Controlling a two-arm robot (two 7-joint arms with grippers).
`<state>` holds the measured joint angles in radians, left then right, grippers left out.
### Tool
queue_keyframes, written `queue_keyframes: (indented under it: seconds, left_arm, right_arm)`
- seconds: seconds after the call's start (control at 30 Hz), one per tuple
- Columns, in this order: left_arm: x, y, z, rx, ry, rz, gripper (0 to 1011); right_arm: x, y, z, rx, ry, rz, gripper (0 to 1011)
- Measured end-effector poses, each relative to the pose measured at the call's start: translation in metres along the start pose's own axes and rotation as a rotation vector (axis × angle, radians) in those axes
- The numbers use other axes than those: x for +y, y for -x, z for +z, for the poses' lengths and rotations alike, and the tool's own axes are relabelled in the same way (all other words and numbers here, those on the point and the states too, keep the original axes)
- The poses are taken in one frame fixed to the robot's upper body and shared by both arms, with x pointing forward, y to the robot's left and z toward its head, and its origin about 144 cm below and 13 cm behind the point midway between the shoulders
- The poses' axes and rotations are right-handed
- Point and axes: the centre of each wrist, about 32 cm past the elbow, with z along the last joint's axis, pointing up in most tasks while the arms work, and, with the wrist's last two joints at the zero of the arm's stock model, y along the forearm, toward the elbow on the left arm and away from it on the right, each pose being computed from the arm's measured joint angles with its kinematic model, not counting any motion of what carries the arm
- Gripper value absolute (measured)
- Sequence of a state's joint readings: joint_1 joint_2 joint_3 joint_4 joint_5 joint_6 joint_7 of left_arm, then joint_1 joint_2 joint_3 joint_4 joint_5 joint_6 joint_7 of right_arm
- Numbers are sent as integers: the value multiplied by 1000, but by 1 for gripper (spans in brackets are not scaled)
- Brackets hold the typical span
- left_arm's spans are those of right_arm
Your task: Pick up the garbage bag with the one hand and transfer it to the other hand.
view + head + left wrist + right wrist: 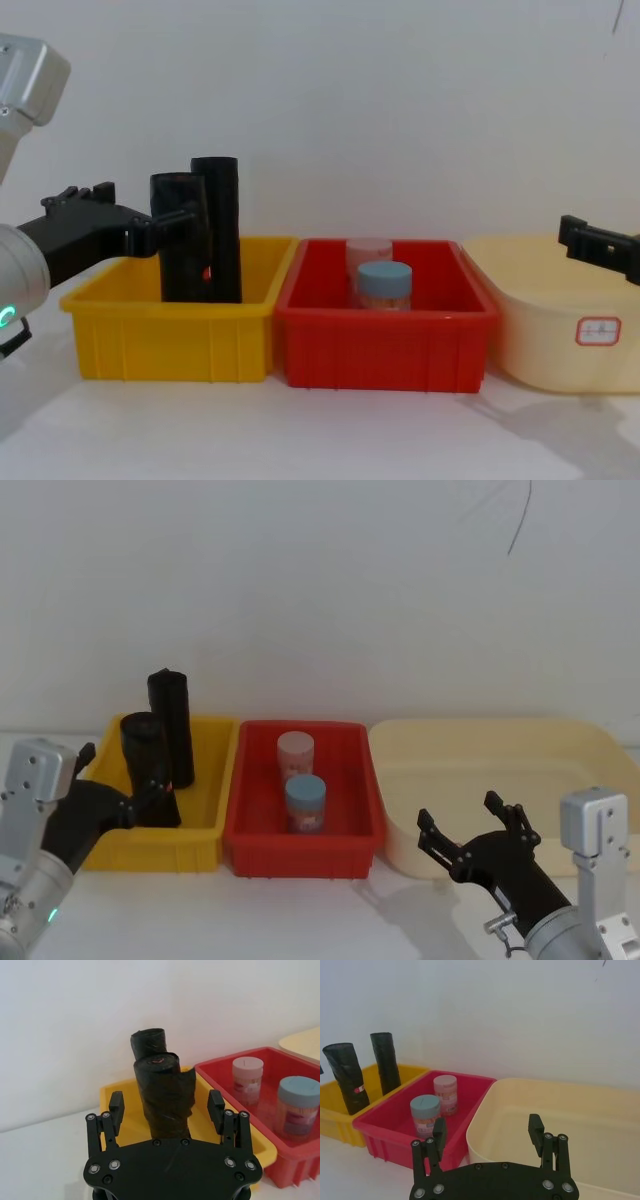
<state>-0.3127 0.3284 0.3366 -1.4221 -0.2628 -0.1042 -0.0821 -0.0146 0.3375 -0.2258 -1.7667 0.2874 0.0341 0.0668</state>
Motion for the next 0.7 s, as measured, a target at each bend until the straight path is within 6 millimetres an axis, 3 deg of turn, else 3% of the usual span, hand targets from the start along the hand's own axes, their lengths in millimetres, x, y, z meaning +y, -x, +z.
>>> queue_keyframes:
  seconds: [0.7]
  left_arm:
    - [-36,-12,-10,1,-10,-19,1002]
  right_arm:
    - [0,0,0,0,0,0,1001]
